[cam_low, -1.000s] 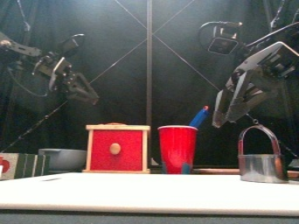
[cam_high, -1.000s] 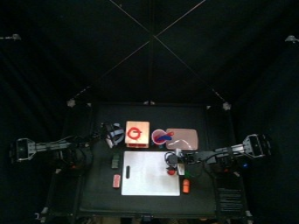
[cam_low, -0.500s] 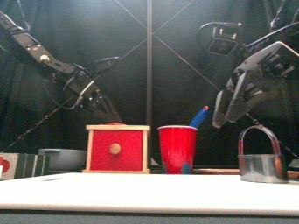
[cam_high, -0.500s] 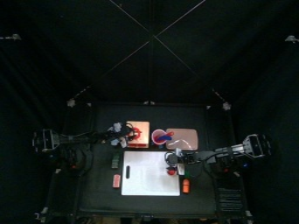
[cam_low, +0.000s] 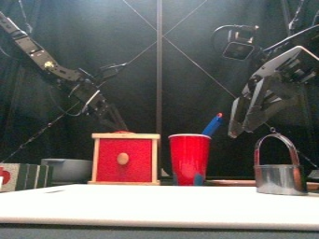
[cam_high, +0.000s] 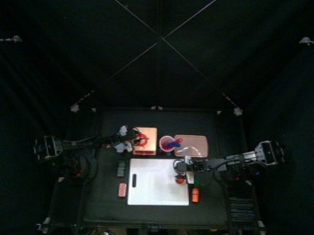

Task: Get the cutter from the drawer then cut the dough then place the extra dough in the bowl
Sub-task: Place the extra dough in the bowl

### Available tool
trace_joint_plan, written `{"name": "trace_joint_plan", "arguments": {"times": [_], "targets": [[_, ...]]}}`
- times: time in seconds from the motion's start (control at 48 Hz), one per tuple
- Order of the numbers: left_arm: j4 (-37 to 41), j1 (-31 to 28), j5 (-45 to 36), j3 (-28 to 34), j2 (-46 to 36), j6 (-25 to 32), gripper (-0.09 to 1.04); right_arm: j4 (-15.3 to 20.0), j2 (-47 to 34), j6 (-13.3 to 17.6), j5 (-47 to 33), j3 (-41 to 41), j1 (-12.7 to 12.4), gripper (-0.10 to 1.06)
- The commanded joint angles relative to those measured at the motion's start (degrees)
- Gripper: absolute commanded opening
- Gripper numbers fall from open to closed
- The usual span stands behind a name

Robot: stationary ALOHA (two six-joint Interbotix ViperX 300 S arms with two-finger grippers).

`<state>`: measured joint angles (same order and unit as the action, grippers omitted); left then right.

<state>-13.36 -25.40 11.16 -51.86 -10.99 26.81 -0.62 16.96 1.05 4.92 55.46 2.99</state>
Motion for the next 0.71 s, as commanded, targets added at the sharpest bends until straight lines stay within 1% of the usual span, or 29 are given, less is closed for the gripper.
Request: {"name": "trace_joint_plan", "arguments": {"times": [0.021, 0.292, 0.479, 0.708], "targets": [[0.0, -1.1, -0.8, 0.6, -0.2, -0.2, 0.78, 0.1, 0.7, 0.0, -0.4, -0.4, 0.0, 0.85], [-2.3, -2.0, -5.7, 1.0, 1.1, -0.3, 0.76, -0.1, 0.7, 0.0, -0.4, -0.4, -0.2, 0.85], [-3.3, -1.8, -6.2, 1.1, 1.3, -0.3, 0.75, -0.2, 0.7, 0.0, -0.3, -0.4, -0.2, 0.85], [-3.2, -1.8, -5.7, 1.1, 1.1, -0.2, 0.64, -0.1, 0.7, 0.0, -0.2, -0.2, -0.2, 0.85]]}}
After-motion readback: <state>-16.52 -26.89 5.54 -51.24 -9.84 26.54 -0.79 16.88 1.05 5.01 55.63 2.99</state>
